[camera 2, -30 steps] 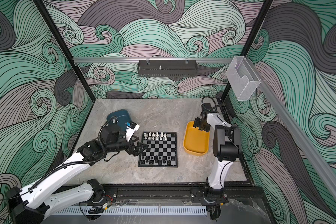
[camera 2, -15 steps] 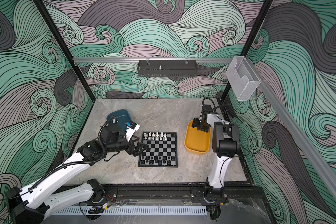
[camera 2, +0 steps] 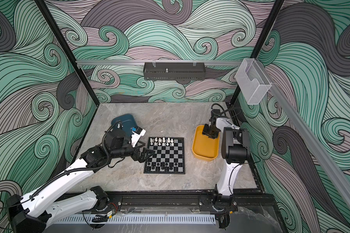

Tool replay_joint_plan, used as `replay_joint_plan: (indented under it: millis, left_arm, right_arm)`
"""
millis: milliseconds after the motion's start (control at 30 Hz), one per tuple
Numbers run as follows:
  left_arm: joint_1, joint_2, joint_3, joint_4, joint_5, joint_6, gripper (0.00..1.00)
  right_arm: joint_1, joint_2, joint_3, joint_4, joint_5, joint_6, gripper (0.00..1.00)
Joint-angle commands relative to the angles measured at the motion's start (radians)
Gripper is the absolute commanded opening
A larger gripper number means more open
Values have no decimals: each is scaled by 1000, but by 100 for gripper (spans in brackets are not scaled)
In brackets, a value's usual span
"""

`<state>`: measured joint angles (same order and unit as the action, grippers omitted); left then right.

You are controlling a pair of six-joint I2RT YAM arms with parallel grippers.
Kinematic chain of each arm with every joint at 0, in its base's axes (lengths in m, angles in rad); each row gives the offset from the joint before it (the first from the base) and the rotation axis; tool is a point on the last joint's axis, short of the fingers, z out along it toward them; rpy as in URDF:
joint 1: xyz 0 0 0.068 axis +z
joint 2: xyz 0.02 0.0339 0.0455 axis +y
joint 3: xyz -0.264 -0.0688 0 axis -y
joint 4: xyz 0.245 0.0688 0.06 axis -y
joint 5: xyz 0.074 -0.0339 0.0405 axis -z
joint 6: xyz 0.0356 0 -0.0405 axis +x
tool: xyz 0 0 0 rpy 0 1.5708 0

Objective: Set up the chess pieces on the board

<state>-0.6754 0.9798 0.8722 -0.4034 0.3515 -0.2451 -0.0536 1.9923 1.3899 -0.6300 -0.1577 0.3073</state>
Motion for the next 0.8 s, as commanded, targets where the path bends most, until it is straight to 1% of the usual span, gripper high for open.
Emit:
replay_joint_plan:
  millis: [0, 167, 267, 333, 367, 433, 533, 633, 700, 767]
  left_arm:
    - [5, -9, 2, 11, 12, 7, 99]
    - [5, -8, 3, 13, 15, 5, 99]
    - [5, -7, 1, 13, 18, 4, 98]
    - [5, -7, 1, 14, 18, 4, 98]
    - [5, -7, 2, 14, 18, 5, 99]
    - [5, -7, 1, 12, 18, 4, 98]
    - [5, -7, -1, 10, 18, 4, 99]
    - [5, -6, 0, 13, 20, 3, 99]
    - [5, -6, -1, 13, 21, 3, 99]
    - [5, -7, -1, 14, 23, 3, 99]
  right_arm:
    - [6, -1, 24, -28, 32, 25, 50]
    - [8, -20, 34, 15, 23, -8, 52]
    - [8, 3, 44, 59, -46, -44, 59]
    - [8, 18, 49, 80, -77, -52, 61]
    - [9, 20, 40, 102, -82, -51, 62]
    - [8, 26, 28, 130, -58, -32, 63]
    - [9, 63, 68, 84, -16, -9, 59]
    - [15, 66, 60, 99, 31, 3, 56]
    - [20, 70, 60, 110, 28, -6, 55]
    - [24, 74, 54, 134, -13, -33, 54]
